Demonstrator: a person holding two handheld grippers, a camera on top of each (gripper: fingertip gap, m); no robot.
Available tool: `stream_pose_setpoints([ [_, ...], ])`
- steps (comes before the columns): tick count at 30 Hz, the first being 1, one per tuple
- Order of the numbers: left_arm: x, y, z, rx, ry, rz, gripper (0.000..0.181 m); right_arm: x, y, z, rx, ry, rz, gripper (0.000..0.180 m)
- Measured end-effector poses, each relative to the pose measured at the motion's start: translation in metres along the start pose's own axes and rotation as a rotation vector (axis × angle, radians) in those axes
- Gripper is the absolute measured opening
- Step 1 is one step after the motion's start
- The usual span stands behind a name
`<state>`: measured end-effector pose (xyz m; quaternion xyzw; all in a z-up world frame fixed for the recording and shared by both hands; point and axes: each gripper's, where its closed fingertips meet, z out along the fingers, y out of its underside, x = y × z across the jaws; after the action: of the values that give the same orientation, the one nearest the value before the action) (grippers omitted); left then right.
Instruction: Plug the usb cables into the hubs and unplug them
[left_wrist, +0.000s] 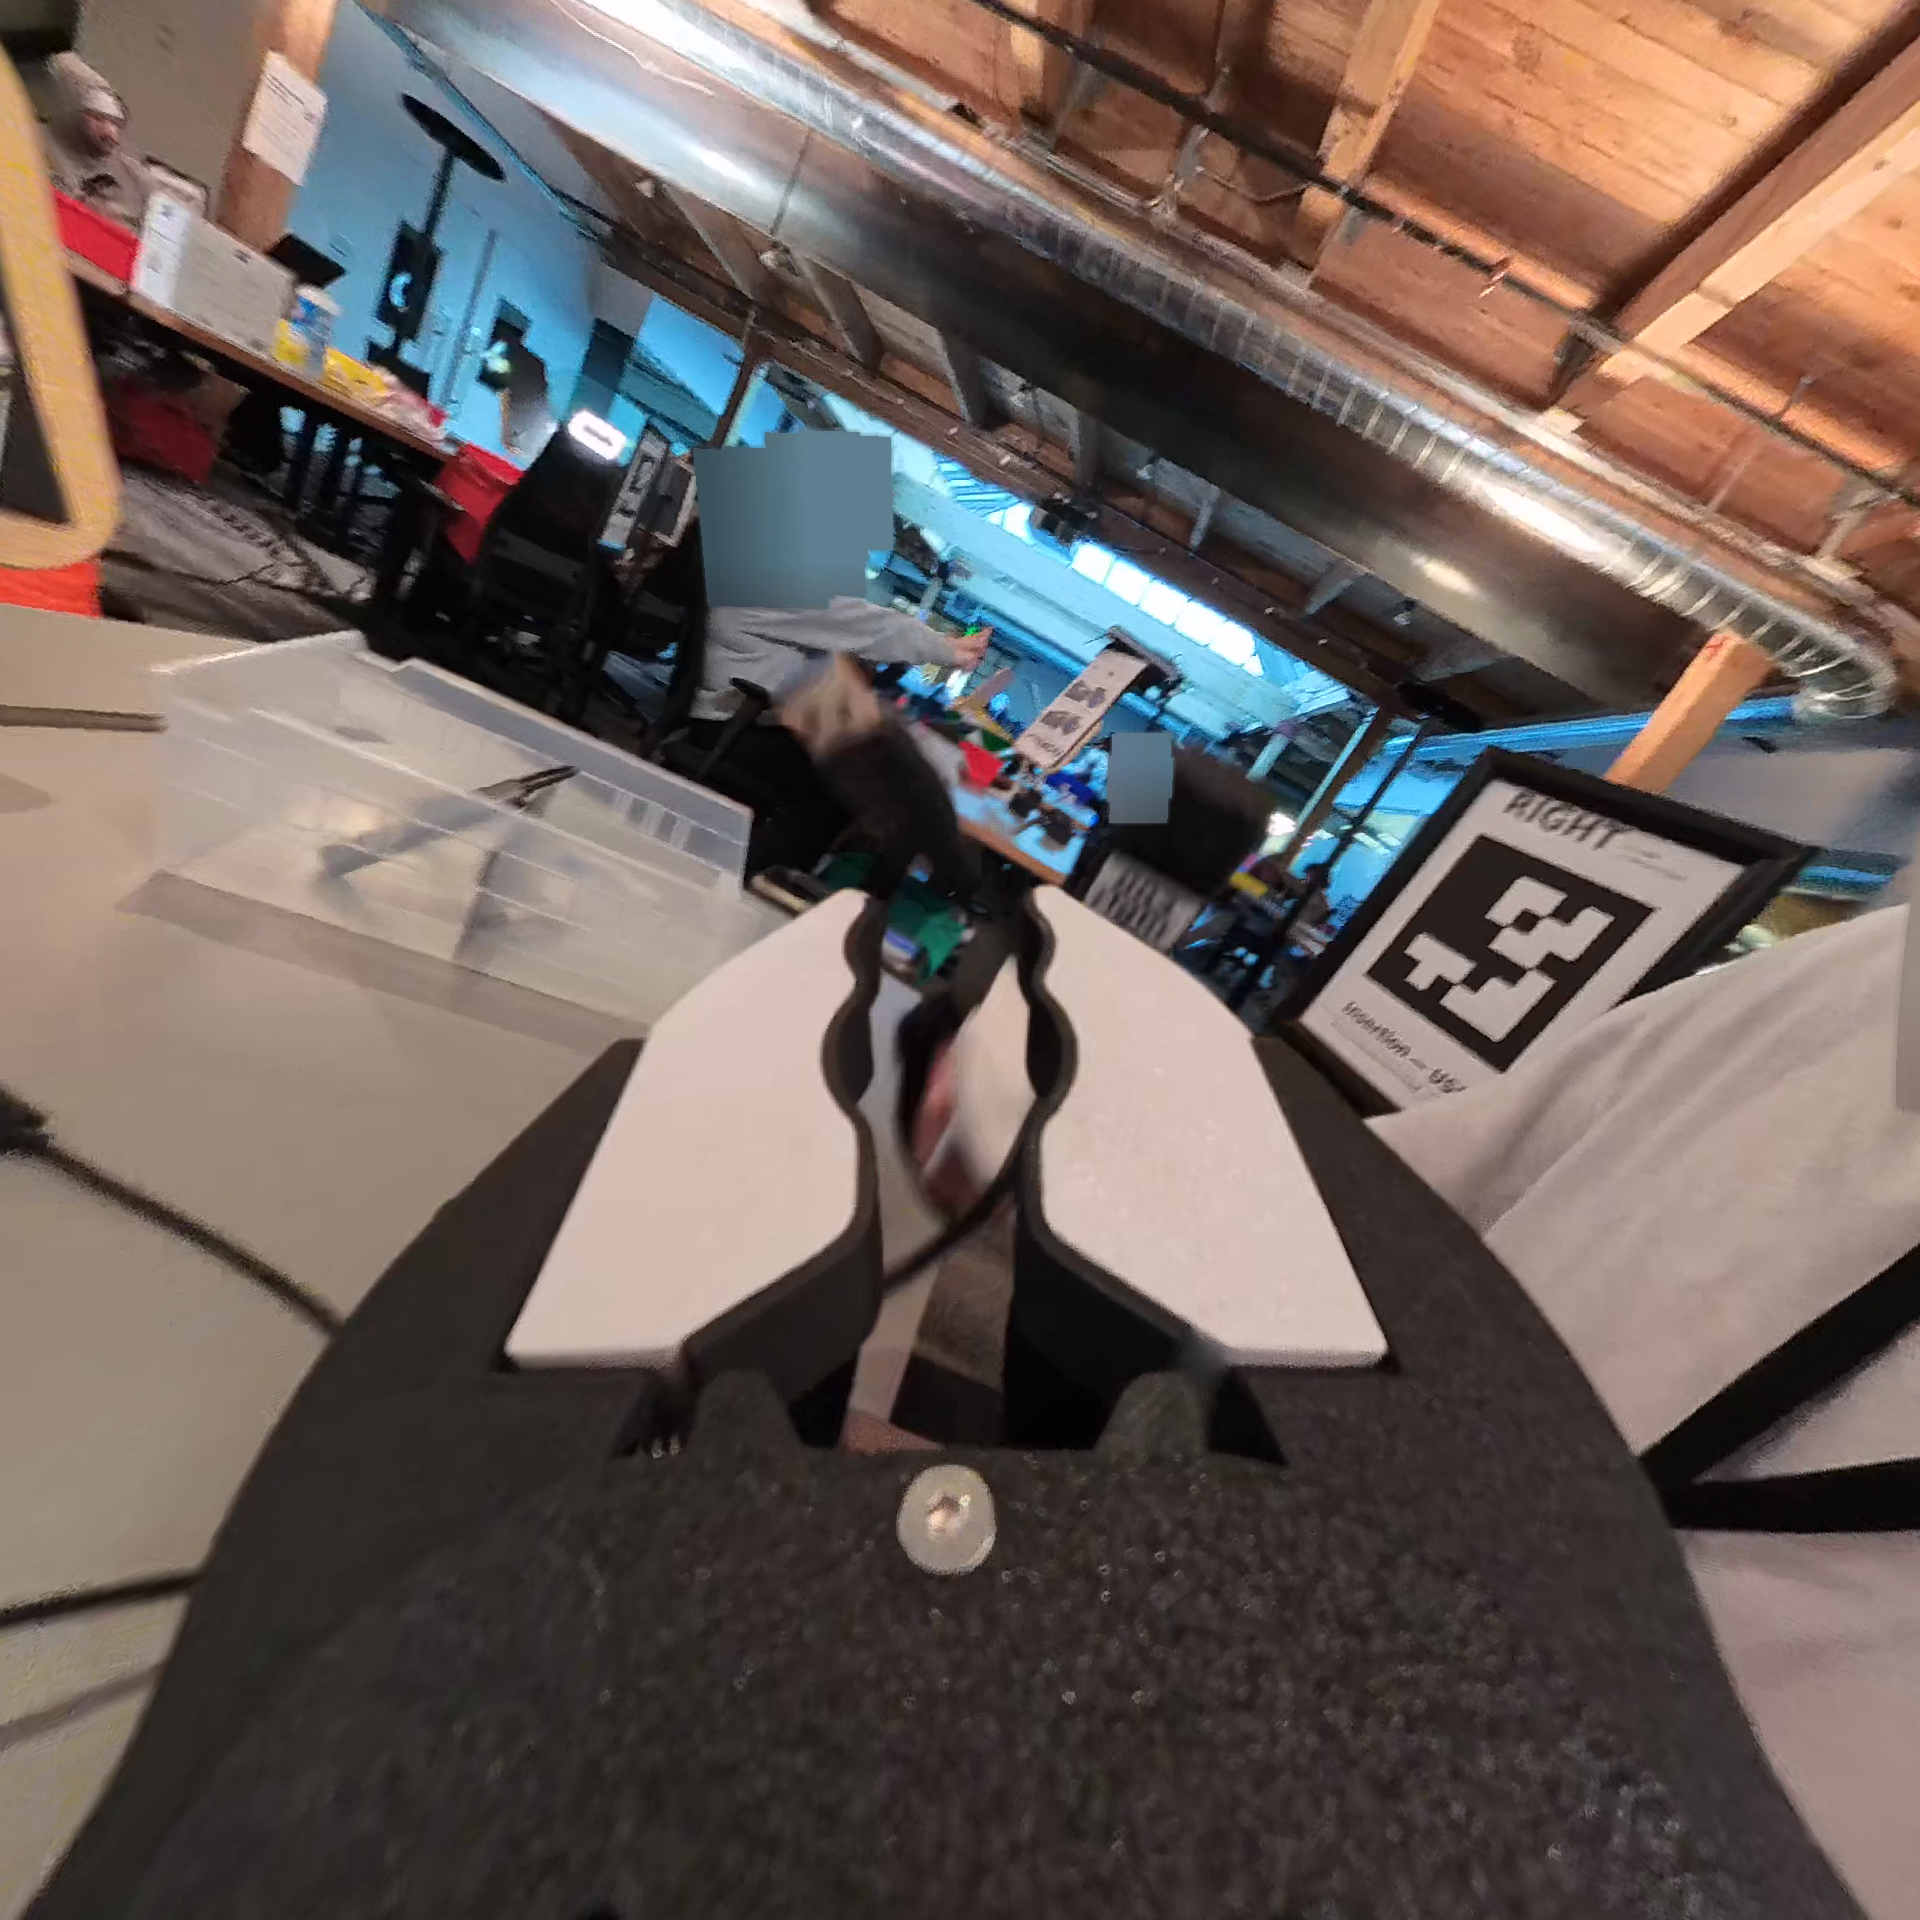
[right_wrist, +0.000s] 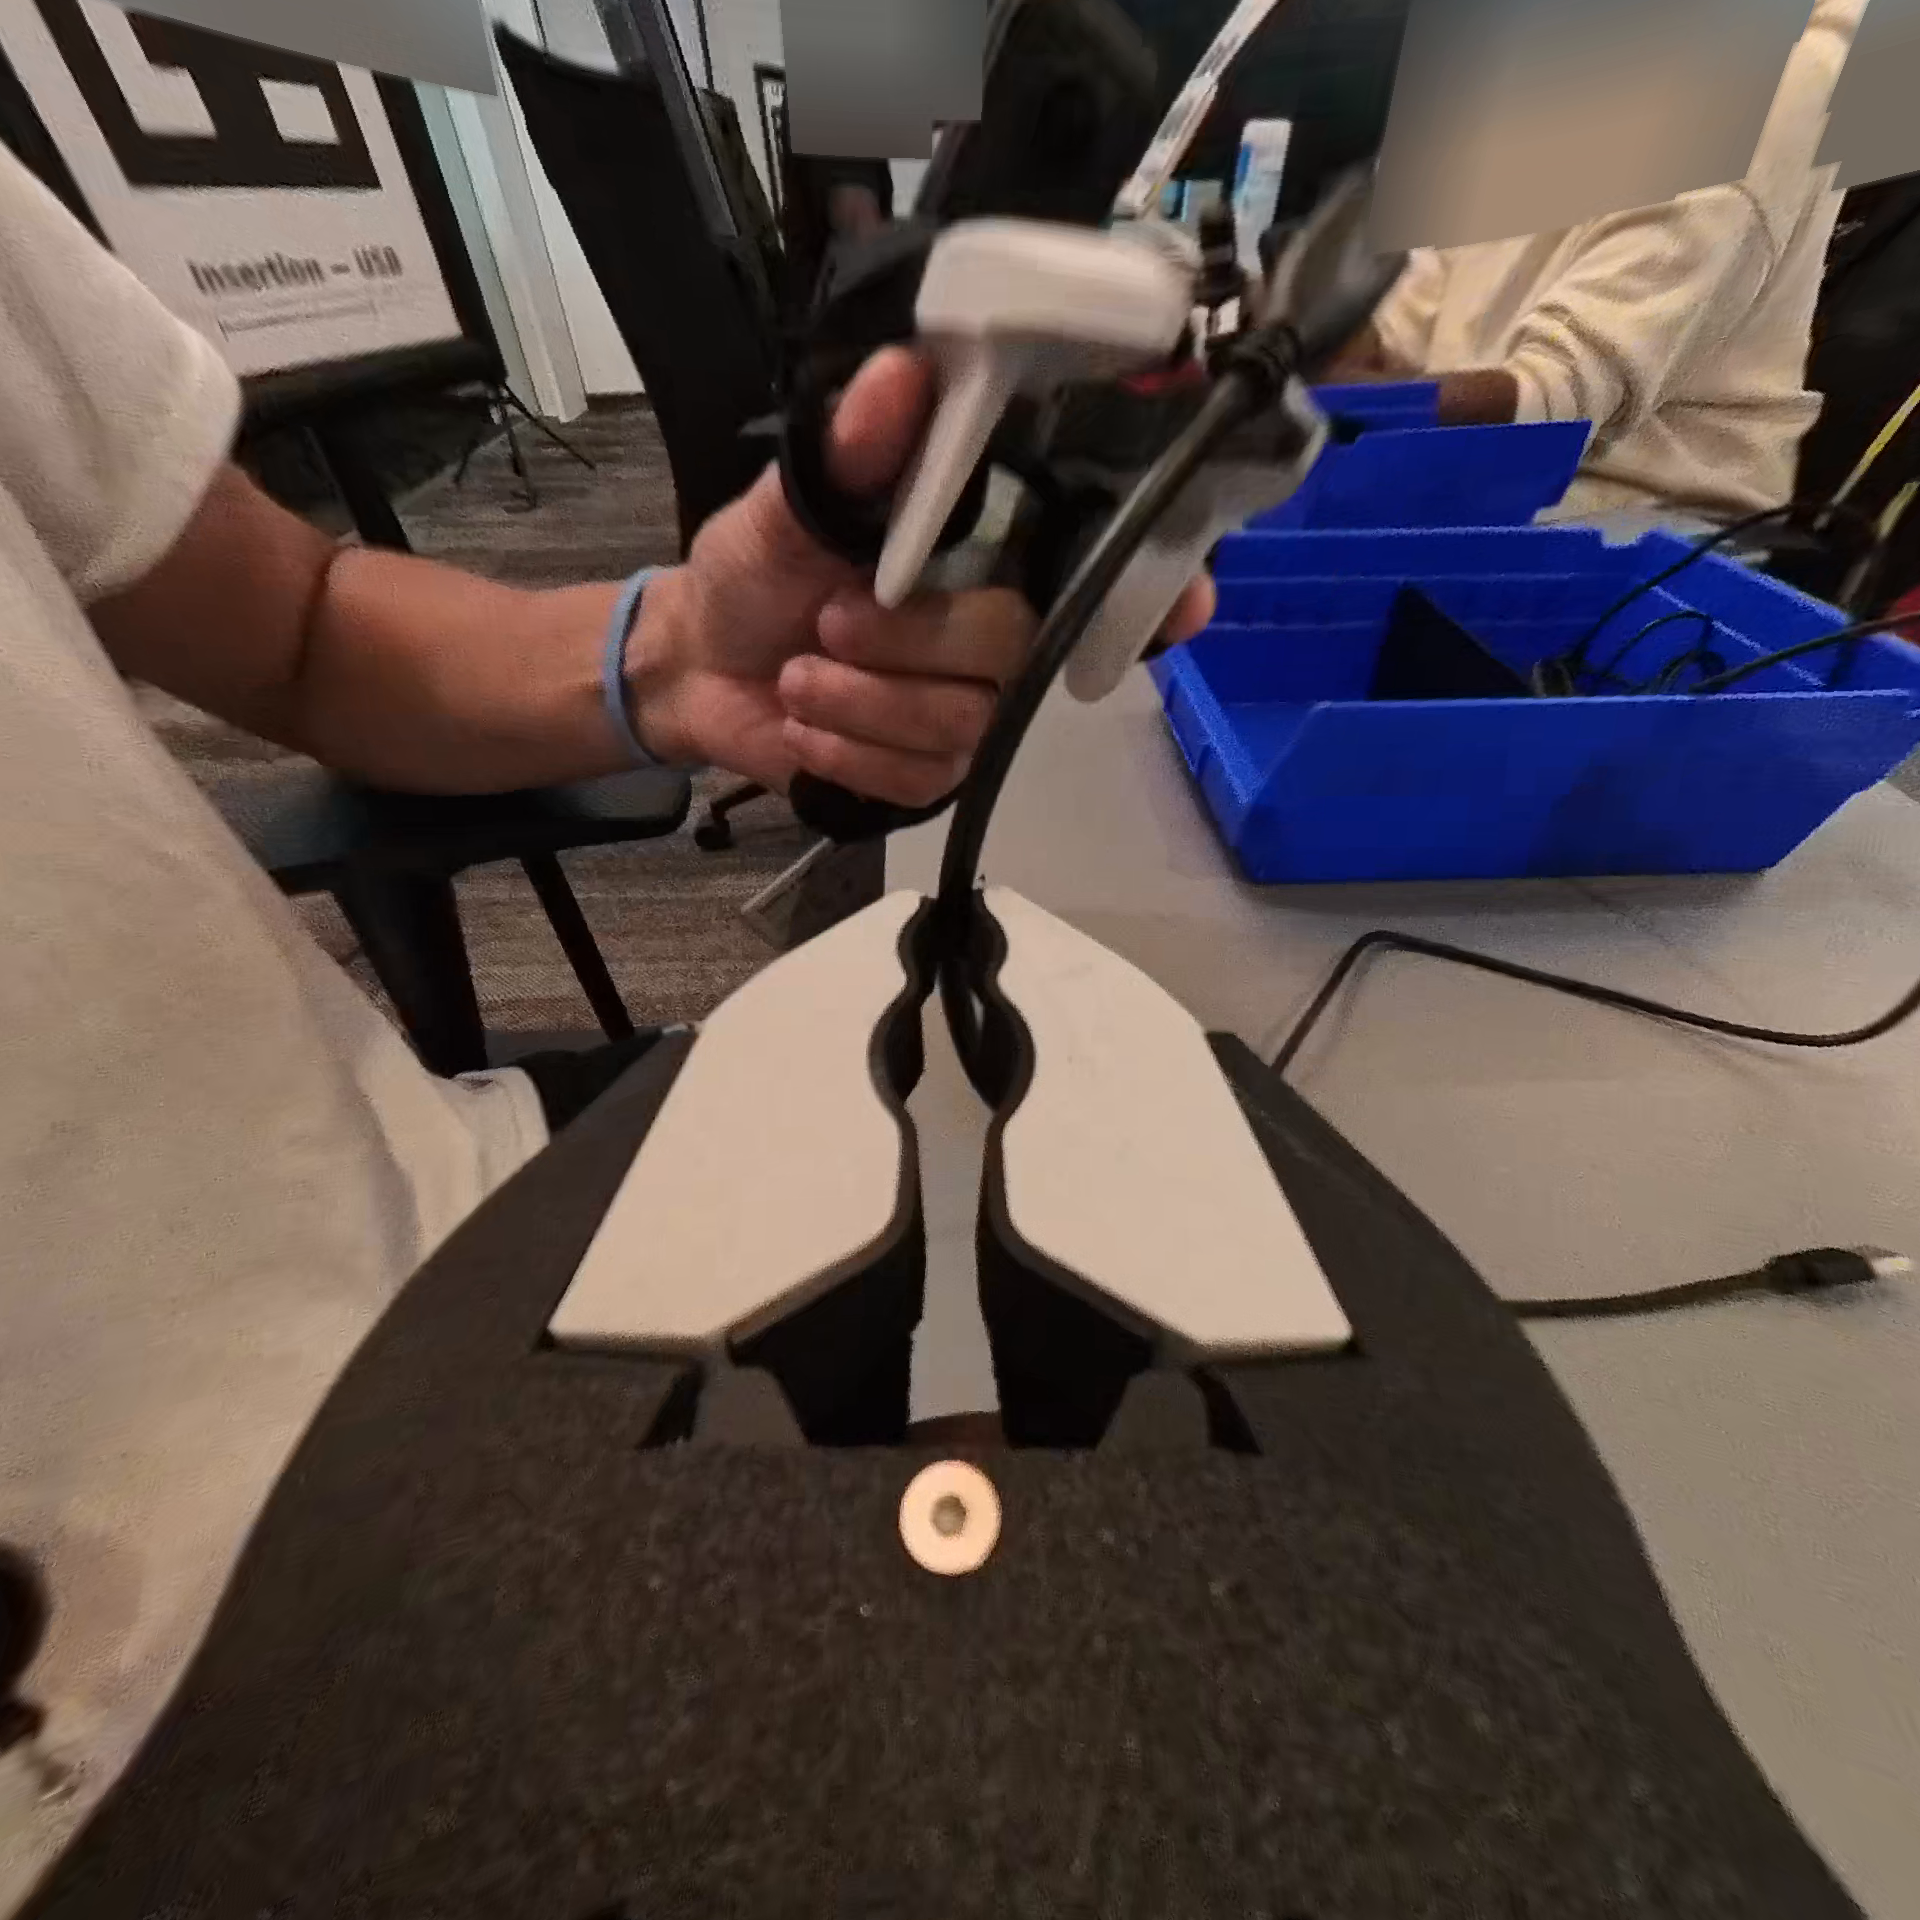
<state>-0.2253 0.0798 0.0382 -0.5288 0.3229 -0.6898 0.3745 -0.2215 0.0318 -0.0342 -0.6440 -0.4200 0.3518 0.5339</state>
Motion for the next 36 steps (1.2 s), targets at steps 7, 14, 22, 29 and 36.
stream_pose_setpoints([
  [7,-0.059,0.080,-0.032,-0.200,-0.209,-0.076,0.027,0.072,-0.107,-0.159,0.111,0.342,0.180,0.005],
  [14,-0.072,0.099,-0.030,-0.261,-0.228,-0.126,0.024,0.204,-0.071,-0.282,0.026,0.770,0.256,0.005],
  [22,-0.070,0.108,-0.032,-0.331,-0.266,-0.030,0.023,0.244,0.100,-0.276,-0.254,0.956,0.699,0.005],
  [29,-0.067,0.114,-0.029,-0.356,-0.255,-0.033,0.023,0.242,0.134,-0.247,0.028,0.803,1.155,0.005],
  [36,-0.066,0.119,-0.027,-0.381,-0.241,-0.043,0.023,0.262,0.160,-0.237,-0.174,0.670,1.291,0.029],
])
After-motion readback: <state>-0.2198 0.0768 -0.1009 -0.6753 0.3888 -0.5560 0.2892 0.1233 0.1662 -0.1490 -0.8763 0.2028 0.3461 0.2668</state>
